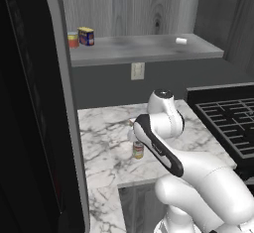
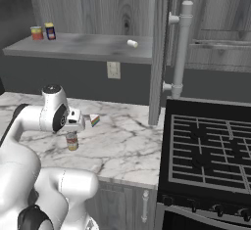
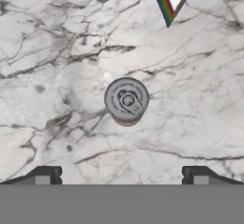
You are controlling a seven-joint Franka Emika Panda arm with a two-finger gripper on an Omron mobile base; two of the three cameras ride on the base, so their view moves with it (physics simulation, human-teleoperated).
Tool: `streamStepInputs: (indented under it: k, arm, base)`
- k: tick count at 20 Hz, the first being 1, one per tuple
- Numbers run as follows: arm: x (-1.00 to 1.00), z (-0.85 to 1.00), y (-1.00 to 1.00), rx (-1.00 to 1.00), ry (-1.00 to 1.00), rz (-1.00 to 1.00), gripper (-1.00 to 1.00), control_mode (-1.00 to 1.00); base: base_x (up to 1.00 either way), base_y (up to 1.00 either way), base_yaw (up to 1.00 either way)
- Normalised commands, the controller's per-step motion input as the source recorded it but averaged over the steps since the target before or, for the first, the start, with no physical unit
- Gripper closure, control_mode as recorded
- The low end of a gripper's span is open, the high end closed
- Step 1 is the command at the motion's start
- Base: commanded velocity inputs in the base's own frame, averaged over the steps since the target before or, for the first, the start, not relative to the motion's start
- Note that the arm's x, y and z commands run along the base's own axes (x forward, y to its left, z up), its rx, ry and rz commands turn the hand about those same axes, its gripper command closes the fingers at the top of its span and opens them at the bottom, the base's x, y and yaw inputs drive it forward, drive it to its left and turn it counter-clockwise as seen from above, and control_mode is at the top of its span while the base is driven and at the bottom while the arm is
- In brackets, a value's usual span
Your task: Pick the cans from the counter and place them in their designated side in the cabinet.
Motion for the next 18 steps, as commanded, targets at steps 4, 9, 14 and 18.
streamStepInputs:
  k: [4,9,14,18]
  arm:
    - [0.04,-0.19,0.04,0.0,0.03,0.0,-1.0,-1.0]
    - [0.06,-0.19,0.07,0.0,0.03,0.0,-1.0,-1.0]
    - [0.06,-0.16,0.06,0.0,0.02,0.0,-1.0,-1.0]
    - [0.1,-0.14,0.01,0.0,0.0,0.0,-1.0,-1.0]
  base:
    - [0.0,0.0,0.0]
    - [0.0,0.0,0.0]
    - [0.0,0.0,0.0]
    - [0.0,0.0,0.0]
